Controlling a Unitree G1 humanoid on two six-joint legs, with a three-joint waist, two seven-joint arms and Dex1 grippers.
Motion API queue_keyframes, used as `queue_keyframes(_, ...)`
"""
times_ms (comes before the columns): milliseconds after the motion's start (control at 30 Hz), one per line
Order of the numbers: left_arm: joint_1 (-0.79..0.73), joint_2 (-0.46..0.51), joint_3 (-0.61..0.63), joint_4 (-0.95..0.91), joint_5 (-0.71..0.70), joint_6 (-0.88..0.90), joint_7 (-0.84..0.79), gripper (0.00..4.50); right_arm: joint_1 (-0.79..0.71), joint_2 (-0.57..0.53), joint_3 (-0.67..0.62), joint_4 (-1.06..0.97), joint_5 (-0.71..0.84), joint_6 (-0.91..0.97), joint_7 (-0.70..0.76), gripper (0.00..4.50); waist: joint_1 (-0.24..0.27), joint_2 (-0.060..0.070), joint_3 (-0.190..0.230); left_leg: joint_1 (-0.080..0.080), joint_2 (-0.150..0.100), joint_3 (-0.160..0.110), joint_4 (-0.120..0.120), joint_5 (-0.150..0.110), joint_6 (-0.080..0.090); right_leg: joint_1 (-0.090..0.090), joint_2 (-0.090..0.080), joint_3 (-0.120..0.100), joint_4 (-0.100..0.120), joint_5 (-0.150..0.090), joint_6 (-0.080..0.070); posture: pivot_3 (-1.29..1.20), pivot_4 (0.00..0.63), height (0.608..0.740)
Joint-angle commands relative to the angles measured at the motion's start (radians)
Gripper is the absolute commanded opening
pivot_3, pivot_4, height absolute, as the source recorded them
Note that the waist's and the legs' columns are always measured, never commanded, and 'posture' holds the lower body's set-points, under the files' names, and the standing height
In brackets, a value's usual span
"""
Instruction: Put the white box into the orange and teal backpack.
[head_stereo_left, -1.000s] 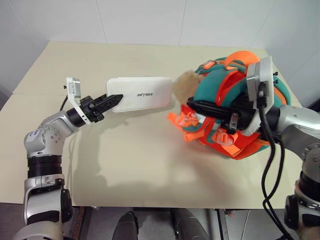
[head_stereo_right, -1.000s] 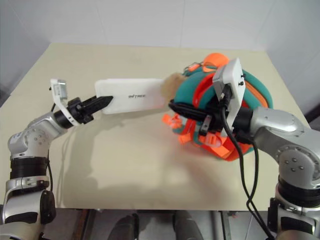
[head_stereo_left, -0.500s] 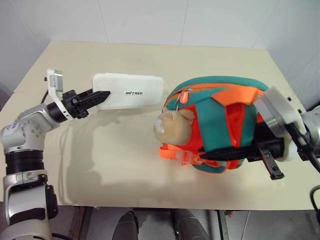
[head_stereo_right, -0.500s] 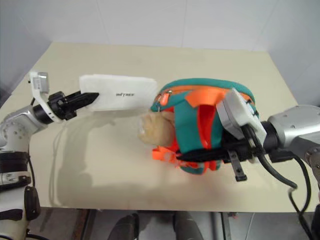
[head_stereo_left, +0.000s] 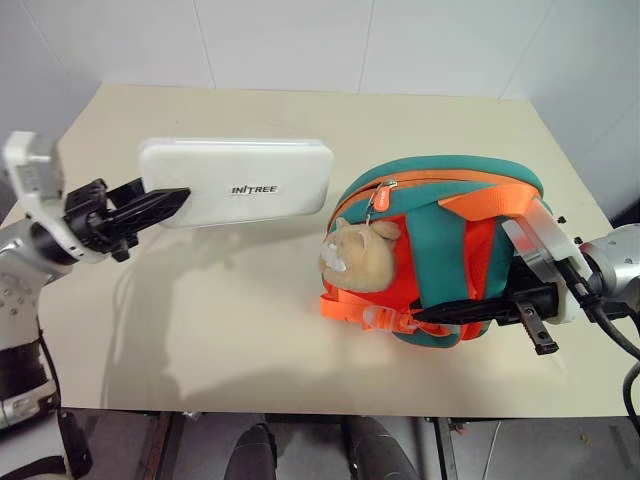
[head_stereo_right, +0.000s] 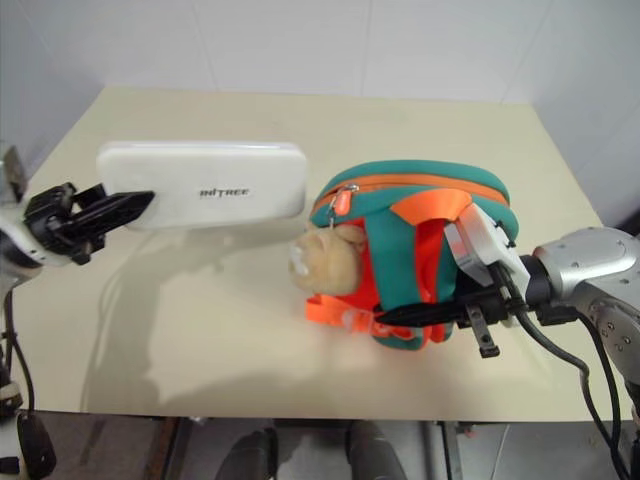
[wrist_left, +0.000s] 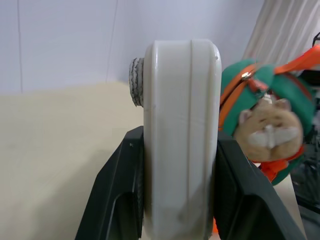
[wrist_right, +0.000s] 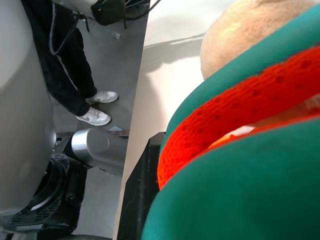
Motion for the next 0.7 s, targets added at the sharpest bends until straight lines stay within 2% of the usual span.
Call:
queue_keyframes(33, 0.045, 0.009, 0.121, -0.085, -0.082, -0.03, 0.016, 1.34, 0.002, -0.012, -0.018, 0.027, -0.003, -0.009, 0.026, 0.0, 0.0, 0.0, 0.0, 0.0, 0.0, 0.0, 0.0, 0.0, 0.0, 0.0, 0.0, 0.0, 0.0, 0.0, 0.0, 0.0, 0.15, 0.74)
queue_keyframes(267, 0.08, 0.028, 0.14, -0.16, -0.164, -0.008, 0.036, 1.34, 0.001, 0.006, 0.012, 0.091, -0.042, -0.047, 0.078, 0.0, 0.002, 0.0, 0.0, 0.0, 0.0, 0.0, 0.005, -0.001, 0.001, 0.002, 0.0, 0.0, 0.0, 0.0, 0.0, 0.0, 0.15, 0.74)
queue_keyframes(700, 0.11, 0.051, 0.07, -0.165, -0.185, -0.007, -0.003, 1.34, -0.03, 0.053, 0.033, 0.109, -0.071, -0.049, 0.044, 0.0, -0.001, 0.0, 0.0, 0.0, 0.0, 0.0, 0.006, -0.001, 0.002, 0.002, 0.0, 0.0, 0.0, 0.0, 0.0, 0.0, 0.15, 0.74)
